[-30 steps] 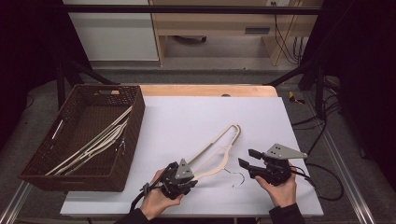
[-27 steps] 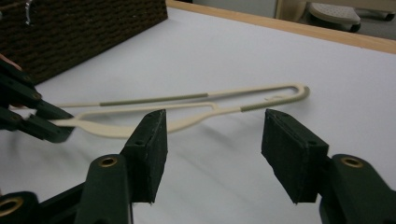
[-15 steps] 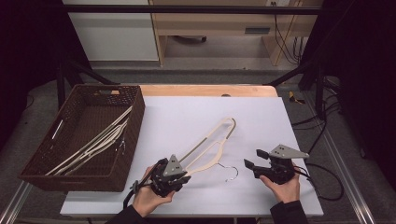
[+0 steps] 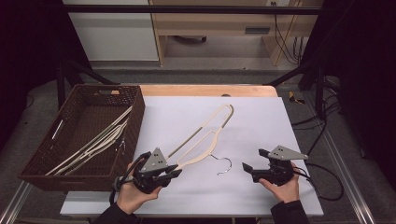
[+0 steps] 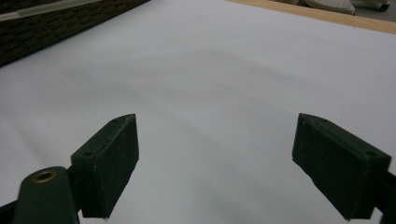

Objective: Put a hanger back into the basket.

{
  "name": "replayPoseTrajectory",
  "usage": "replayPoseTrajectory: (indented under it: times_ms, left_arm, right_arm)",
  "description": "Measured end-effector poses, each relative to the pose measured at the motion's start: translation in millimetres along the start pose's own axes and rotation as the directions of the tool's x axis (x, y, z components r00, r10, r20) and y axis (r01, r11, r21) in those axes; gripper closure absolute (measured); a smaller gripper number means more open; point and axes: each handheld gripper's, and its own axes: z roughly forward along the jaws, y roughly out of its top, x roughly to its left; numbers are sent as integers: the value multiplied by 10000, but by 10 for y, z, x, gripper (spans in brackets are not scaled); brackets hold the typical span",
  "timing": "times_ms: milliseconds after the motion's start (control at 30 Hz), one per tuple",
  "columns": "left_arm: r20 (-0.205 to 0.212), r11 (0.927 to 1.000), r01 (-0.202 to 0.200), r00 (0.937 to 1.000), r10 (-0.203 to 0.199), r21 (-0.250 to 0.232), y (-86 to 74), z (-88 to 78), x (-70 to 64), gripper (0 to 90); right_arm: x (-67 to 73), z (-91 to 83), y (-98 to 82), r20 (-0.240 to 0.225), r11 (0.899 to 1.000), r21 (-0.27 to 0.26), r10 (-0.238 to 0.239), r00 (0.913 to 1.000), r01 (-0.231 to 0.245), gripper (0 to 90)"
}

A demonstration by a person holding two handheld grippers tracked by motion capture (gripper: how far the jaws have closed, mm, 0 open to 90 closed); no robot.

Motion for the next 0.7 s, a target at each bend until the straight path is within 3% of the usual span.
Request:
replayPoseTrajectory:
  times_ms: [367, 700]
  left_arm:
    - [-39, 9977, -371, 9993, 369, -575, 204, -370, 73, 801]
    - [-47, 9951, -683, 9977, 681, -714, 445, -734, 288, 801]
  right_arm:
    - [-46, -54, -4, -29, 9999, -150, 15, 10000, -15, 105]
    - [-55, -69, 1, -10, 9999, -161, 39, 10000, -39, 95]
